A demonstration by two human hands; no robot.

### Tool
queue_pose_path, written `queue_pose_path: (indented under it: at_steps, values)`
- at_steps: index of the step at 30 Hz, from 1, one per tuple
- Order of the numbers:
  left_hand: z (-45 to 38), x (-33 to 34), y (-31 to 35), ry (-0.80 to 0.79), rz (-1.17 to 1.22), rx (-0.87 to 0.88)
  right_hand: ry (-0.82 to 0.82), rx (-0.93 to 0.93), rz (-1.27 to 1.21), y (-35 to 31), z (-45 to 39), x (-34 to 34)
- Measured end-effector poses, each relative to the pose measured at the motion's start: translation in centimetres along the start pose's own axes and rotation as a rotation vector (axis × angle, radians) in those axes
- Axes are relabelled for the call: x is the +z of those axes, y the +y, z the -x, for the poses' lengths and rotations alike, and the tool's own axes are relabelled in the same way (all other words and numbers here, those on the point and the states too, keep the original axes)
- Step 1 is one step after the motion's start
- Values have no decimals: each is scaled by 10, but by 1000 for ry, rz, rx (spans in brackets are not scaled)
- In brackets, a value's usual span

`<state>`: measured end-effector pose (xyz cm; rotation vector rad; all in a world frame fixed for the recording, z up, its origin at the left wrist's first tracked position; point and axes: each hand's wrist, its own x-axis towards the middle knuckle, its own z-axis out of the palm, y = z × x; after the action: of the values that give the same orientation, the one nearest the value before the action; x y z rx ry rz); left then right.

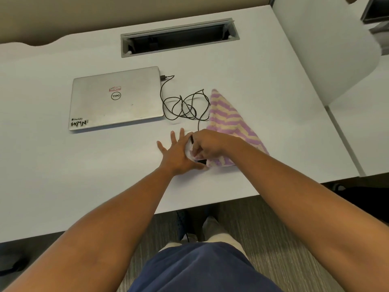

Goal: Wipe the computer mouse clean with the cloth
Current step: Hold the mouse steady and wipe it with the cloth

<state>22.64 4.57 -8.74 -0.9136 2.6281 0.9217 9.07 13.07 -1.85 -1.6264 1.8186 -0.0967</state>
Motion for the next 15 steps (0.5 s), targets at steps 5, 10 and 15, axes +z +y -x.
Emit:
queue_pose_path:
  at_steps: [5, 10, 15]
  values:
    - [2, -1, -1, 4, -20, -10, -26, -23, 18, 12, 14, -4]
    - [0, 0, -3, 12, -17, -2, 34, 36, -105, 24, 19, -8]
    - [1, 1, -3, 3, -17, -8, 162, 79, -180, 33, 13, -10]
